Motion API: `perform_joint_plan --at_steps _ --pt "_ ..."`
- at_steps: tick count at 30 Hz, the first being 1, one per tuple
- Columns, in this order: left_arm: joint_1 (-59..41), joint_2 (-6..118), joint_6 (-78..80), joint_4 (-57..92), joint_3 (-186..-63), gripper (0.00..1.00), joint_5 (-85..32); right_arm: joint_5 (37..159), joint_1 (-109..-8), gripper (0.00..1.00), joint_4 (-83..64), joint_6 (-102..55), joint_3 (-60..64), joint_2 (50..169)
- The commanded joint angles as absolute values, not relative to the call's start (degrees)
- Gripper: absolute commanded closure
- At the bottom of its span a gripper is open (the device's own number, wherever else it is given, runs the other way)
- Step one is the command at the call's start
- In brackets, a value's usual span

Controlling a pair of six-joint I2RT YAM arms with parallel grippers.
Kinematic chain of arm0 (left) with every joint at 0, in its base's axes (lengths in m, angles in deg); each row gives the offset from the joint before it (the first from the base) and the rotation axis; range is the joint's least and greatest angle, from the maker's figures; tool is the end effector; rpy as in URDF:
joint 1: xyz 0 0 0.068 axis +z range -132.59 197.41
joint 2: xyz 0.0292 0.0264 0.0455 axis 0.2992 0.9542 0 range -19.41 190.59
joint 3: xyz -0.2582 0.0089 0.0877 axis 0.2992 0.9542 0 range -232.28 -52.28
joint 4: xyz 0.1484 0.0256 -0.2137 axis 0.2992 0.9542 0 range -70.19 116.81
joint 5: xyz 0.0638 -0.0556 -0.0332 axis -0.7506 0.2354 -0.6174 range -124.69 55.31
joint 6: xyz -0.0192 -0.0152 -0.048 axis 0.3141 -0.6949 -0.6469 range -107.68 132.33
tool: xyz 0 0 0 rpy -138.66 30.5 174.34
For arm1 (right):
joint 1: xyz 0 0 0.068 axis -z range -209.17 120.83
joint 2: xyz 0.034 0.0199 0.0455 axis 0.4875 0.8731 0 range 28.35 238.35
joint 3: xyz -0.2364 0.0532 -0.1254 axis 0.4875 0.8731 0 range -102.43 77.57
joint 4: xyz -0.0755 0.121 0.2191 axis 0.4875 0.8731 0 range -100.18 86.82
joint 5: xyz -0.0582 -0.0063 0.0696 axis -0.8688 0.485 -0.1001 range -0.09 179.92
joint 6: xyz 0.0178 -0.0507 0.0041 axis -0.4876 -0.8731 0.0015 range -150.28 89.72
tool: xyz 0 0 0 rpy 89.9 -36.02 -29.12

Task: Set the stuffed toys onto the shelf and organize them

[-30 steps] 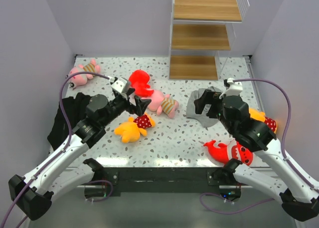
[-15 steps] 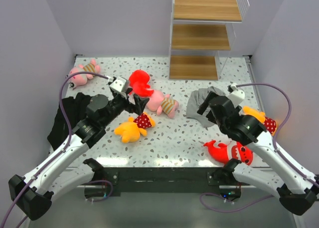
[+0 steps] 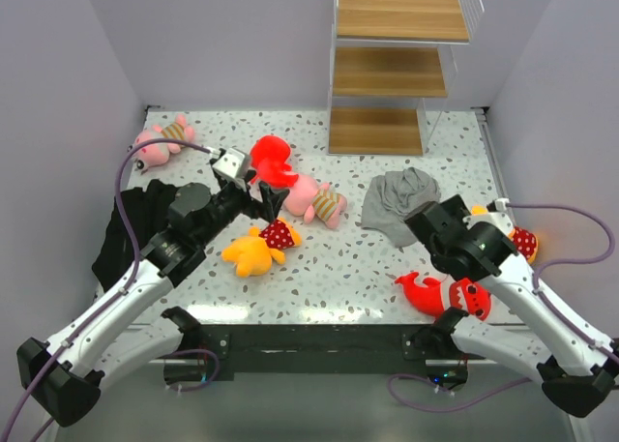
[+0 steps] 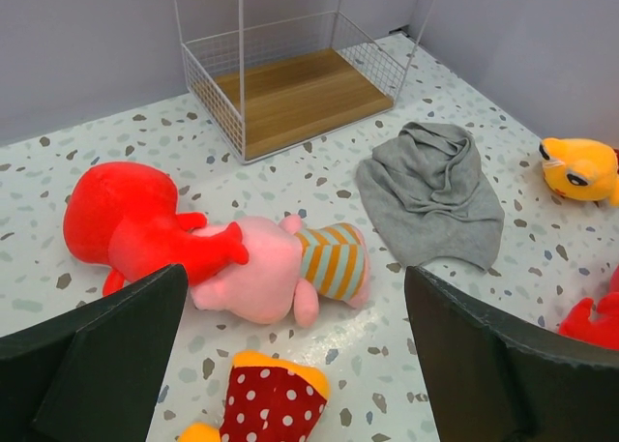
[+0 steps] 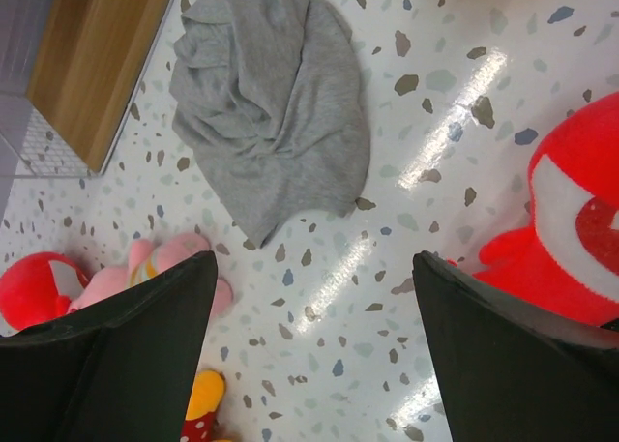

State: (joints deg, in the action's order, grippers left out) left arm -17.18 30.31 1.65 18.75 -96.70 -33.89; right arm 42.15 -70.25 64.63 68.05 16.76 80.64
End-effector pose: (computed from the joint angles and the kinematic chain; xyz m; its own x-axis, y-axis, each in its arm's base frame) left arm 0.1709 -0.1184 0.3440 -0.1671 -0.1098 -0.9798 0.5578 0.8090 -0.1857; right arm 0.1162 0.0665 0.3284 -0.1149 0.7821 -0.6125 0.7145 0.4934 0.4960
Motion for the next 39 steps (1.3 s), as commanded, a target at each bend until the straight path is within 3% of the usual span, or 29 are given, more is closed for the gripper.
perform_joint_plan --at_steps 1,4,6,15,20,22,24,26,39 --pt "-17.22 31.13 2.66 18.31 -99.30 0.01 -37.93 39.37 -70.22 0.14 58.16 47.54 20.69 77.57" --pt "-17.30 32.36 2.40 19.63 -99.91 0.01 -41.09 50.59 -70.31 0.11 35.33 20.48 25.00 76.52" --pt "-17.31 32.71 2.31 19.64 -99.92 0.01 -42.67 62.46 -70.31 0.11 23.20 12.65 27.20 76.60" --pt "-17.30 41.58 0.02 26.66 -103.51 0.04 -51.12 67.33 -70.31 0.14 19.35 7.42 21.94 86.96" --pt "-16.87 46.68 -1.30 28.42 -106.15 0.09 -49.73 61.19 -70.31 0.16 23.29 17.96 21.94 89.61" --pt "-16.87 46.77 -1.04 28.51 -106.07 0.09 -48.40 53.41 -70.31 0.14 29.77 32.41 21.33 90.40" --pt "-16.87 46.51 -0.60 28.07 -105.46 0.09 -46.82 49.24 -70.22 0.15 51.27 57.45 18.36 92.58" --pt "-16.87 46.51 -0.33 28.16 -105.54 0.09 -46.38 47.38 -70.13 0.16 67.08 67.77 15.63 93.82" --pt "-16.87 47.31 -0.95 29.92 -106.16 0.09 -48.40 54.40 -69.87 0.18 80.88 88.72 28.43 83.81"
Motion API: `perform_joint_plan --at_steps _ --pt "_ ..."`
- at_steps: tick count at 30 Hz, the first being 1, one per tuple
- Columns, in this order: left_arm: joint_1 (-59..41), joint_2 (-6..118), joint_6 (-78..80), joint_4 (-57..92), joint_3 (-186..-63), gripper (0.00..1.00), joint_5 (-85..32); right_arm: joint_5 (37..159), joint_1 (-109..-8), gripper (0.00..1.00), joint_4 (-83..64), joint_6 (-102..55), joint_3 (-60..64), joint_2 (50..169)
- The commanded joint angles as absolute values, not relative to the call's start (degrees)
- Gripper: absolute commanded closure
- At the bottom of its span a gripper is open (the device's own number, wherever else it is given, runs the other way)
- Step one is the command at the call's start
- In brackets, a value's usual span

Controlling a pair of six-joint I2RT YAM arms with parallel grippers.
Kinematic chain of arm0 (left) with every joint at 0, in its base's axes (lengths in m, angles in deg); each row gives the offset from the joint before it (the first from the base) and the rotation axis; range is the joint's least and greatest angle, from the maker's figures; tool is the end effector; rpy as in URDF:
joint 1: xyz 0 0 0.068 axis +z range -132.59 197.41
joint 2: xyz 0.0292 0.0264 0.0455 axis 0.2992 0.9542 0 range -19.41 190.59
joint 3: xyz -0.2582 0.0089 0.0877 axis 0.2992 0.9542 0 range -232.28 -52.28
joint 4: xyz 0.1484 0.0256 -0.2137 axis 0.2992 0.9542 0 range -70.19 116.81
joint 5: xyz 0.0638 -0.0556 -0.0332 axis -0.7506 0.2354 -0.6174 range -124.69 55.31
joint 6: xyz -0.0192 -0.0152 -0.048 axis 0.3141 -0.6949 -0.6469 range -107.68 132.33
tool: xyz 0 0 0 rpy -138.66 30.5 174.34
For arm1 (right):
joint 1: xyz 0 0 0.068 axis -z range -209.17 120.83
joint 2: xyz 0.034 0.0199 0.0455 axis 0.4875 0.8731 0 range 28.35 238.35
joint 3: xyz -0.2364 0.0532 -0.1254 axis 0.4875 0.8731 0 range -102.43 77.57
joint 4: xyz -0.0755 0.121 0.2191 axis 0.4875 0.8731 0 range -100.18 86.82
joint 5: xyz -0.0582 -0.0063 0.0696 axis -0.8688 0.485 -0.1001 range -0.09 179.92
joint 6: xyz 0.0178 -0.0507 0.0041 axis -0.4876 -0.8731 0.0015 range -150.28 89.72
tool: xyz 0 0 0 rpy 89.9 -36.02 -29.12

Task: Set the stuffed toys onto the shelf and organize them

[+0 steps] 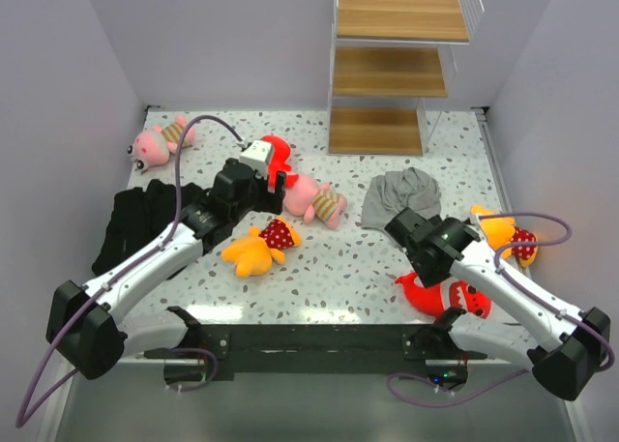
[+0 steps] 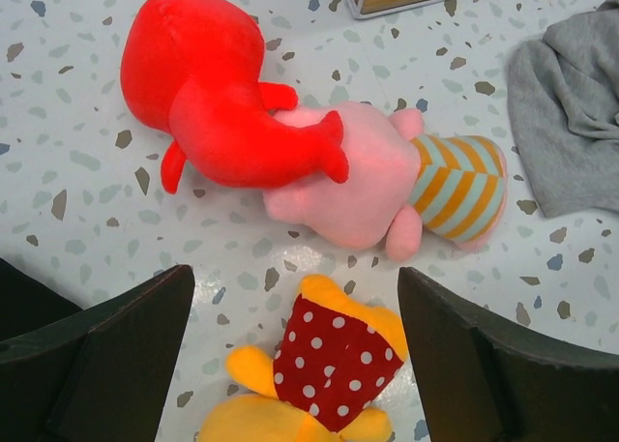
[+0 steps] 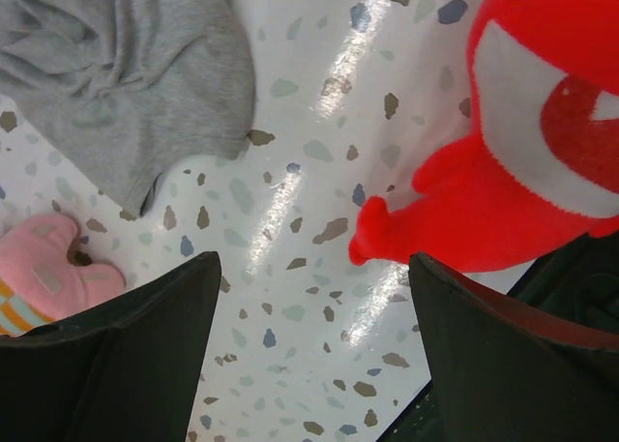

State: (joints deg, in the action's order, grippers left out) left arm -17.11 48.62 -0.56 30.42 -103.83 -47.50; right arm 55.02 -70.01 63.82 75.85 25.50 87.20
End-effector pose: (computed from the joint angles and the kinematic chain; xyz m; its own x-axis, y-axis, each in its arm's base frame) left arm 0.2268 -0.1464 0.2969 -0.4527 0.0474 -0.8904 0.2964 0.9498 -0.1001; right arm 0.1270 0.0830 0.2682 -0.2411 0.8331 -0.4979 0.8472 0.4309 0.3108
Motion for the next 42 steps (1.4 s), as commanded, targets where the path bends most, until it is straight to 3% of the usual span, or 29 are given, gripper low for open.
perform_joint_plan --at_steps 1,18,21,24,25,26,28,29,30,36,38,42 --pt "-16.87 47.04 -0.86 29.92 -106.16 0.09 -48.48 54.58 -69.78 0.18 80.70 89.42 29.40 82.94" --pt "-17.04 45.28 0.20 29.92 -105.89 0.09 -49.36 61.09 -69.34 0.19 60.67 93.64 46.28 88.28" --pt "-17.04 45.19 0.28 30.01 -105.80 0.09 -49.54 58.20 -68.99 0.25 57.24 91.55 47.60 89.52" --pt "-16.95 45.19 0.28 29.92 -105.89 0.09 -49.71 54.41 -68.99 0.41 53.99 87.16 48.22 89.26" --pt "-17.04 45.28 0.28 29.92 -105.80 0.09 -49.71 53.71 -69.07 0.49 52.59 86.10 48.48 88.30" --pt "-17.04 45.19 0.28 29.92 -105.80 0.09 -49.63 53.10 -68.99 0.65 51.79 83.74 48.74 87.59" --pt "-17.04 45.28 0.28 29.92 -105.80 0.09 -49.71 51.34 -68.99 0.82 49.95 81.01 49.18 86.10" --pt "-17.04 45.11 0.28 29.92 -105.80 0.09 -49.80 50.81 -68.99 0.95 49.33 77.34 49.27 84.18" --pt "-17.04 45.10 0.28 29.92 -105.80 0.09 -49.89 49.32 -68.99 1.00 47.41 74.34 49.01 83.20" --pt "-17.04 45.19 0.20 29.83 -105.80 0.09 -49.89 48.95 -69.08 1.00 31.62 29.55 40.94 78.27" --pt "-17.04 45.11 0.28 29.92 -105.98 0.09 -49.98 56.31 -69.08 1.00 27.11 14.38 37.68 78.97" --pt "-17.04 44.93 0.28 29.92 -105.98 0.09 -50.42 74.76 -69.51 1.00 20.77 -1.69 31.79 85.90"
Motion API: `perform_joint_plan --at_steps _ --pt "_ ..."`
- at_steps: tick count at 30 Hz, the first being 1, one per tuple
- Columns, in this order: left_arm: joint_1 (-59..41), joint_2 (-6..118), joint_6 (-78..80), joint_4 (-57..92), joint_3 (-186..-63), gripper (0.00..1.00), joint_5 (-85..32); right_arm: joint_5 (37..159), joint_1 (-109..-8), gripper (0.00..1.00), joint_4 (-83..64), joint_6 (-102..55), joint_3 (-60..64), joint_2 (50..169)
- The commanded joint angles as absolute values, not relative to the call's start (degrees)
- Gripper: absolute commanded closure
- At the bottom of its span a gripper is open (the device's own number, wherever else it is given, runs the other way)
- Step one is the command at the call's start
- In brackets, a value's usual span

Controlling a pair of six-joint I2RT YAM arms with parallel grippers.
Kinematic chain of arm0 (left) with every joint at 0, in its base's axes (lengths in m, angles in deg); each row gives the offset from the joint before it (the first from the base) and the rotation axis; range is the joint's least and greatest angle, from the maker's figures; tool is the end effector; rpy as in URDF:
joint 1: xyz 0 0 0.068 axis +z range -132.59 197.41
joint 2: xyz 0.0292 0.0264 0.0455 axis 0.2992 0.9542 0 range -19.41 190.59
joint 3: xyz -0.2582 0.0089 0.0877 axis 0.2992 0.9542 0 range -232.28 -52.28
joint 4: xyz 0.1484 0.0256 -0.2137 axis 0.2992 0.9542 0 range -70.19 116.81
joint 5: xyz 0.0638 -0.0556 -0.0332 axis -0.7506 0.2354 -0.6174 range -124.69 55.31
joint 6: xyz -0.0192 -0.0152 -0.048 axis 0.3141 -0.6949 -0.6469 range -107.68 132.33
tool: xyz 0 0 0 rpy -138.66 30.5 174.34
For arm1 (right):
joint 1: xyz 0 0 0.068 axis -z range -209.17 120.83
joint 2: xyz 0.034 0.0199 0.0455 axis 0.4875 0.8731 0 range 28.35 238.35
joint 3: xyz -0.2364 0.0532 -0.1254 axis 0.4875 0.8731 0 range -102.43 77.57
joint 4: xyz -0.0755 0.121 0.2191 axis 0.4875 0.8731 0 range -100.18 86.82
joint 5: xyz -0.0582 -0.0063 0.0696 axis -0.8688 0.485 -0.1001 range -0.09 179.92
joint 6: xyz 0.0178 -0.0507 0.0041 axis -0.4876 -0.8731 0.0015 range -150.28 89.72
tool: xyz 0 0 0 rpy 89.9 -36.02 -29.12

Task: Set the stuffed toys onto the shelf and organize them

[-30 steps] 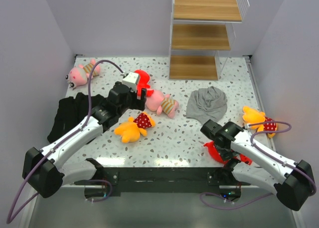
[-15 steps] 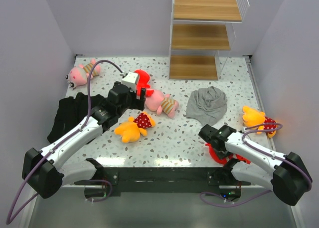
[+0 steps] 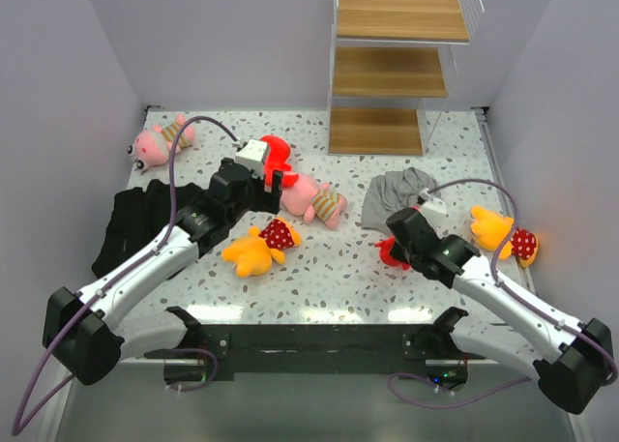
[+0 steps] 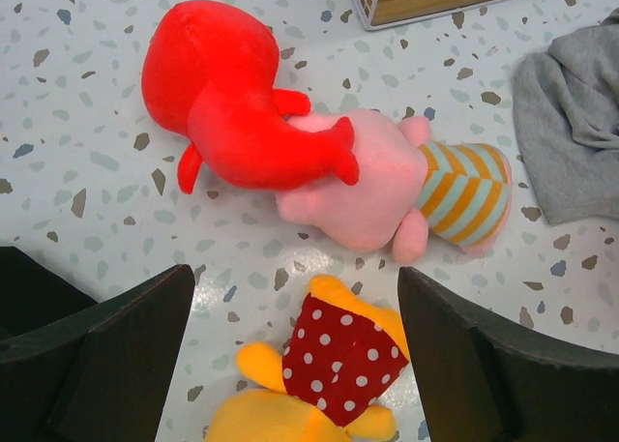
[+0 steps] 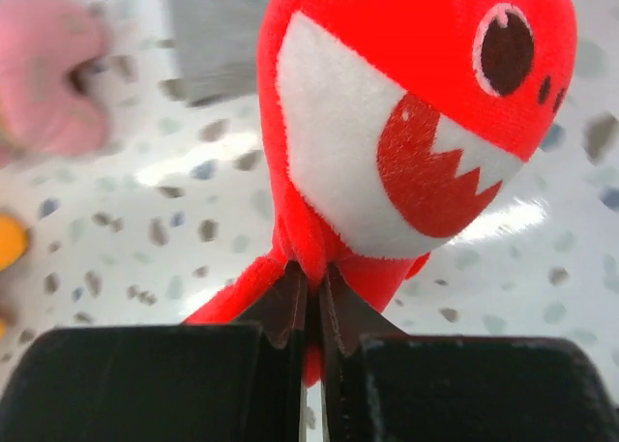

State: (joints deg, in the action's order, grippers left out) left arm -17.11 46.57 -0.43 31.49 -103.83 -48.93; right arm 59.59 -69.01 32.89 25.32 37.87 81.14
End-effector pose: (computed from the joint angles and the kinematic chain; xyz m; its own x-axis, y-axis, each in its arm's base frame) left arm 0.2209 -0.1413 0.3040 -0.4347 0.0393 -0.8997 0.2781 0.9561 -0.0927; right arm 0.1427 0.0958 0.2398 -0.6384 0.3950 -0.6607 0.3359 0.9152 0.2225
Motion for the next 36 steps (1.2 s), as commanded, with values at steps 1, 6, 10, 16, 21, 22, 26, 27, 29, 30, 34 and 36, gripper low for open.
perform_joint_plan --at_steps 1,6,10,16,21,22,26,27,29,30,34,36 --pt "-17.04 44.93 0.28 30.00 -105.98 0.09 -50.59 77.67 -69.86 1.00 20.85 -3.89 29.70 89.92" --pt "-17.04 44.84 0.20 30.09 -105.80 0.09 -51.82 80.25 -76.10 1.00 24.44 -12.08 25.37 102.16" --pt "-17.04 44.84 0.20 29.92 -105.80 0.09 -51.91 75.43 -83.91 0.94 26.56 -12.53 22.83 109.55" --pt "-17.04 44.93 0.28 29.74 -105.80 0.09 -51.65 70.14 -90.61 0.58 29.11 -4.72 21.67 112.46" --pt "-17.04 45.10 0.81 29.74 -105.80 0.09 -51.65 70.67 -90.70 0.46 26.31 4.25 25.96 103.26" --pt "-17.04 45.10 0.81 29.66 -105.80 0.09 -51.74 71.36 -90.61 0.45 25.52 7.57 27.20 101.66" --pt "-17.04 45.19 0.72 29.92 -105.72 0.09 -52.00 71.02 -90.61 0.40 20.86 14.01 35.28 92.88" --pt "-17.04 45.10 0.81 29.92 -105.80 0.09 -52.09 70.76 -90.52 0.40 18.59 14.98 38.87 91.21" --pt "-17.04 44.93 0.90 29.83 -105.80 0.09 -51.91 70.40 -90.43 0.39 16.64 18.14 41.88 86.63" --pt "-17.04 44.84 0.81 29.83 -105.80 0.09 -51.82 70.58 -90.52 0.39 14.46 18.76 44.33 85.66" --pt "-17.04 44.58 0.72 29.57 -105.37 0.09 -51.91 70.67 -89.91 0.38 11.89 21.14 46.90 84.33" --pt "-17.04 44.66 0.81 29.39 -105.45 0.09 -51.82 70.32 -89.73 0.37 10.14 21.14 47.51 84.68"
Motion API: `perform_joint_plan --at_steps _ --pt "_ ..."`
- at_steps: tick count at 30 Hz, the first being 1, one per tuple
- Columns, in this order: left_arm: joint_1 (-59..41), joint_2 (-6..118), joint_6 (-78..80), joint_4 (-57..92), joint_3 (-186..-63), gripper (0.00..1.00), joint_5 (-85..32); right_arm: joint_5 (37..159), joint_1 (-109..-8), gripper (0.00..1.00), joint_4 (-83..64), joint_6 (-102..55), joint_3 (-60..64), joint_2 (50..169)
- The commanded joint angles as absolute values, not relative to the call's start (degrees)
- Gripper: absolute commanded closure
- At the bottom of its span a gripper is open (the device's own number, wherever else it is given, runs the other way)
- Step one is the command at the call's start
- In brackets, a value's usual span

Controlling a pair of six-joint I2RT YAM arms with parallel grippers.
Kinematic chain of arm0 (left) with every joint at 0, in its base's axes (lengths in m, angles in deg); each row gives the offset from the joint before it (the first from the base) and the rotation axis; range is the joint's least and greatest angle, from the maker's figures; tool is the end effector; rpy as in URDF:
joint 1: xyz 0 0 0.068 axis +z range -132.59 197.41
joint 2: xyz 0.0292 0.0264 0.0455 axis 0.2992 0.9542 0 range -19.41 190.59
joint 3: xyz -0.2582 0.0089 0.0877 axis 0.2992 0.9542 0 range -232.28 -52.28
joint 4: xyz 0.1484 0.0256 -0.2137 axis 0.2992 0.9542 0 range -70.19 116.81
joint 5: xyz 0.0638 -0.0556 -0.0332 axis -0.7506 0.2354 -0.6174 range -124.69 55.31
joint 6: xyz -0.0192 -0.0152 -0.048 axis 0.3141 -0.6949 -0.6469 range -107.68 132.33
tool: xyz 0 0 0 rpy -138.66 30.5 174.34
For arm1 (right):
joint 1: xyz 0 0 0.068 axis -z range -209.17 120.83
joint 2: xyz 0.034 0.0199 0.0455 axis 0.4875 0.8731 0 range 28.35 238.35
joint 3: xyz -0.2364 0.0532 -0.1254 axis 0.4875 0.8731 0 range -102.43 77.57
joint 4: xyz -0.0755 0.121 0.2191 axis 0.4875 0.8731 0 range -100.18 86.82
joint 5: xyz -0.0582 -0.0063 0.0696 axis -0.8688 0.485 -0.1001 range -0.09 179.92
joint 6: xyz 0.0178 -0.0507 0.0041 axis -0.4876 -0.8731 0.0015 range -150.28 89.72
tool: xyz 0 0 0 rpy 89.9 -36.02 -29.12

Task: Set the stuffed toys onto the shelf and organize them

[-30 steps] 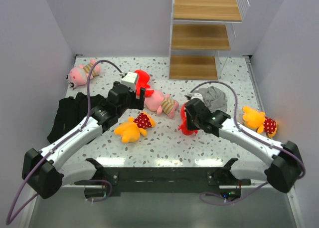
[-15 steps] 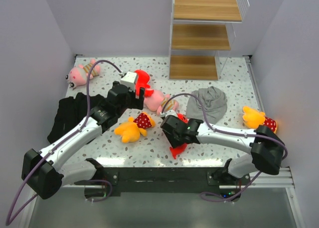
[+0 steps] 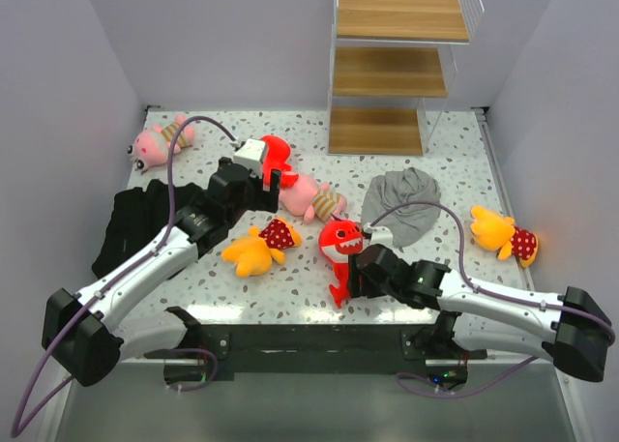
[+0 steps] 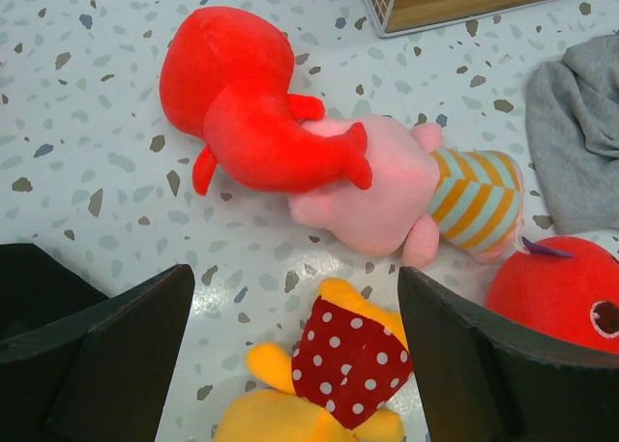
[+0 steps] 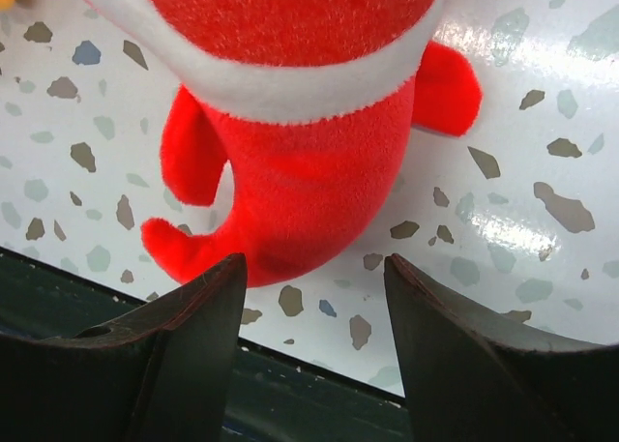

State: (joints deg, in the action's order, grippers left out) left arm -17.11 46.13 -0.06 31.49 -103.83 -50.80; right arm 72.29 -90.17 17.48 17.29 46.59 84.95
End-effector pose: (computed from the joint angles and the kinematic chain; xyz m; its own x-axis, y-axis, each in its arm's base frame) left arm 0.2201 -0.1393 0.3060 -0.4212 0.0396 -0.9061 0.2539 0.9642 -0.0759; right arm 0.0995 0.1576 0.1956 -0.8126 -0.0150 -0.5826 -0.2162 0.9361 0.2776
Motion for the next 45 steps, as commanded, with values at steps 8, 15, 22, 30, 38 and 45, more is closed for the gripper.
perform_joint_plan --at_steps 8,15,22,30,38,45 --pt "-17.04 43.00 0.64 29.48 -105.98 0.09 -49.54 69.70 -89.38 0.39 2.92 24.65 51.47 88.55" --pt "-16.95 42.99 0.81 29.48 -106.07 0.09 -49.19 68.21 -89.38 0.44 4.23 26.15 53.23 86.62" --pt "-16.95 43.35 0.46 29.39 -106.77 0.09 -47.08 68.91 -89.29 0.35 8.63 28.60 52.17 81.00" --pt "-16.95 43.17 -0.24 29.66 -106.25 0.08 -46.02 71.37 -89.38 0.35 -1.63 33.88 61.21 79.94" --pt "-16.95 43.61 -0.16 30.18 -106.42 0.08 -46.37 73.04 -89.38 0.47 -9.12 33.45 64.56 81.70" --pt "-16.95 43.43 -0.07 30.01 -106.16 0.08 -47.16 71.47 -89.38 0.78 -4.83 31.16 61.50 78.10"
